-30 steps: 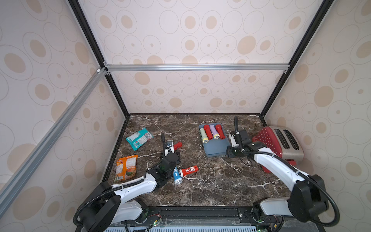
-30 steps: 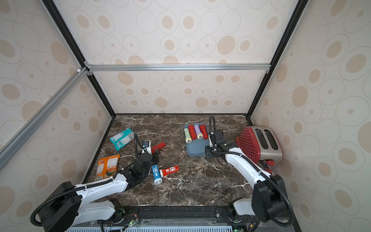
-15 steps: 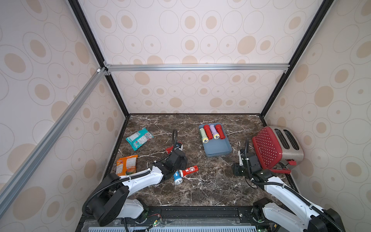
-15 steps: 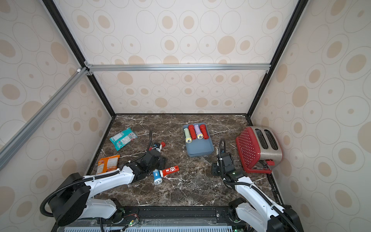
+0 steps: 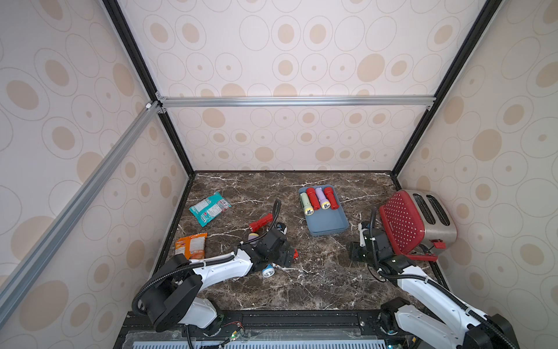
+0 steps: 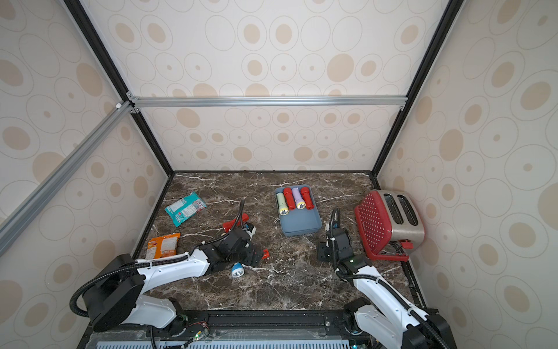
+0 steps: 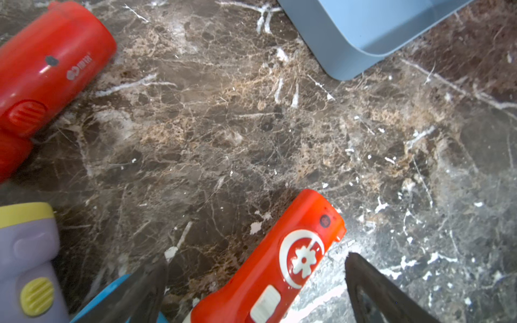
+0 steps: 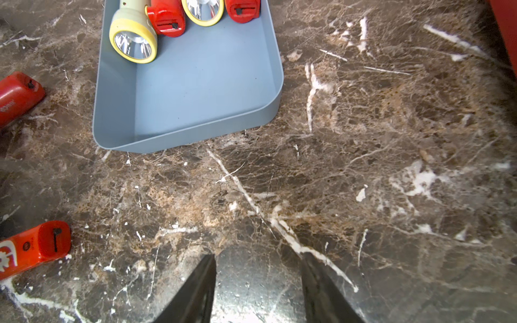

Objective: Put the flashlights into the storage boxes
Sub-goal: Pick up the flashlight from the center of the board.

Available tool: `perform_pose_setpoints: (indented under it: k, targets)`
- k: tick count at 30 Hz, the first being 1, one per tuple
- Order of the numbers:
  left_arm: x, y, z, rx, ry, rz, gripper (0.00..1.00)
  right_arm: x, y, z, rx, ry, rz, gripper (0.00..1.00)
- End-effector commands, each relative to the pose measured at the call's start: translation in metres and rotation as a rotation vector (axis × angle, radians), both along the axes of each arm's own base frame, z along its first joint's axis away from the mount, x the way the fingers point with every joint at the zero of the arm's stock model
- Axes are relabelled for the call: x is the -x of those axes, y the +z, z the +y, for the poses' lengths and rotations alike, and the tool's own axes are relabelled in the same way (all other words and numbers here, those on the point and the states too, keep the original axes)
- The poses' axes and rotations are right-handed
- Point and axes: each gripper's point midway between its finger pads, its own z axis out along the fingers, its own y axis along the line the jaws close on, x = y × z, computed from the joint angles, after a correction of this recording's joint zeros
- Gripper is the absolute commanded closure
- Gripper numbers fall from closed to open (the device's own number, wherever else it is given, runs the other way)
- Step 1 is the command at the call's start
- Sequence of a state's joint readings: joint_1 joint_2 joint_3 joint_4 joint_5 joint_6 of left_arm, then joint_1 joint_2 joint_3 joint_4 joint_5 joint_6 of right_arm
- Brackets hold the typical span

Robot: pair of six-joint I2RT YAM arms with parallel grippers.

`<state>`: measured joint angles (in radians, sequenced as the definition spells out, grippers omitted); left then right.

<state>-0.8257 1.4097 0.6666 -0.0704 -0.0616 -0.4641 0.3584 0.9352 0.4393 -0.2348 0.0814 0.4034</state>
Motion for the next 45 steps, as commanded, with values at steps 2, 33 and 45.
perform_pose_setpoints:
  k: [2,33,45]
  targets:
    - [0.001,0.016,-0.006,-0.018,-0.053,-0.03,0.01,0.0,0.0,0.003,-0.012,0.005,-0.008,0.48]
    - [-0.006,-0.021,-0.029,-0.152,-0.097,-0.009,0.49,-0.003,-0.002,-0.004,0.01,-0.031,-0.003,0.48]
    - [-0.001,-0.038,-0.037,-0.169,-0.13,0.049,0.67,-0.003,-0.002,-0.005,0.012,-0.039,-0.004,0.47]
